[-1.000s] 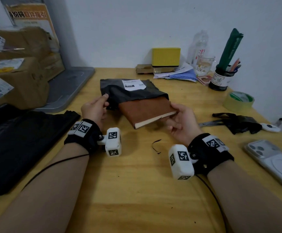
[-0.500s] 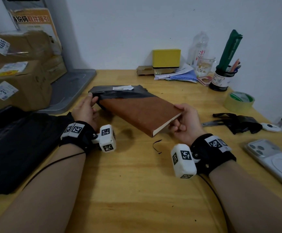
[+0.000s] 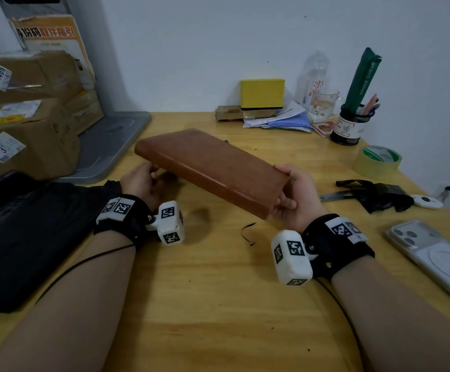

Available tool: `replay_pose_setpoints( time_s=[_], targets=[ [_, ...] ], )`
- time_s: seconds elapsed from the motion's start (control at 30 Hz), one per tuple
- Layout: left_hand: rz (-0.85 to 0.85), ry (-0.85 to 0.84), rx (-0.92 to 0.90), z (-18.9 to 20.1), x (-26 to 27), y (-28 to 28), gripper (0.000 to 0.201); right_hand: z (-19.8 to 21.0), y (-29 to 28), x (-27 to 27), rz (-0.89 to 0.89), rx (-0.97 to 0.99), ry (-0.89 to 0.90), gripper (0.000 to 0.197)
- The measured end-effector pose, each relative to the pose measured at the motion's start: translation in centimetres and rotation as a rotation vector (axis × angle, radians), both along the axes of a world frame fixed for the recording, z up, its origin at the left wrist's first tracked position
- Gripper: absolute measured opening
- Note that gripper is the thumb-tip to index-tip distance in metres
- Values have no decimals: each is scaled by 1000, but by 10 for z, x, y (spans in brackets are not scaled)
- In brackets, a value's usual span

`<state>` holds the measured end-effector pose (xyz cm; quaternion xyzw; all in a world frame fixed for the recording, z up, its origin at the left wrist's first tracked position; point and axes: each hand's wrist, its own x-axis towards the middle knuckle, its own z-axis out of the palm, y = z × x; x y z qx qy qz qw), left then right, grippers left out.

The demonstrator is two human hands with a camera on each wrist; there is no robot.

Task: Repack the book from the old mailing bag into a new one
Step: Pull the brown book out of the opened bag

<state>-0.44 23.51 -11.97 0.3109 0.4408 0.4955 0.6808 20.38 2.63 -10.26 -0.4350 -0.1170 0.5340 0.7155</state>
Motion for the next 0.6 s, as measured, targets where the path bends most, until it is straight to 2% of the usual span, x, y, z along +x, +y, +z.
replay_pose_setpoints(
  time_s=[0.07,0.13,0.33,0.5,0.6],
  targets=[
    [-41,-4,22,0,4,-2,14,3,0,-1,2,65,84,41],
    [-76,-11,11,2,6,-5,8,5,1,0,-2,145,154,38],
    [-120,27,-5,3,9,-10,21,11,2,13,-134,273,103,30],
    [-144,155,43,6,14,-19,22,8,0,40,-319,238,70,16],
    [-138,228,49,9,16,-25,22,2,-3,50,-389,187,74,16]
  ],
)
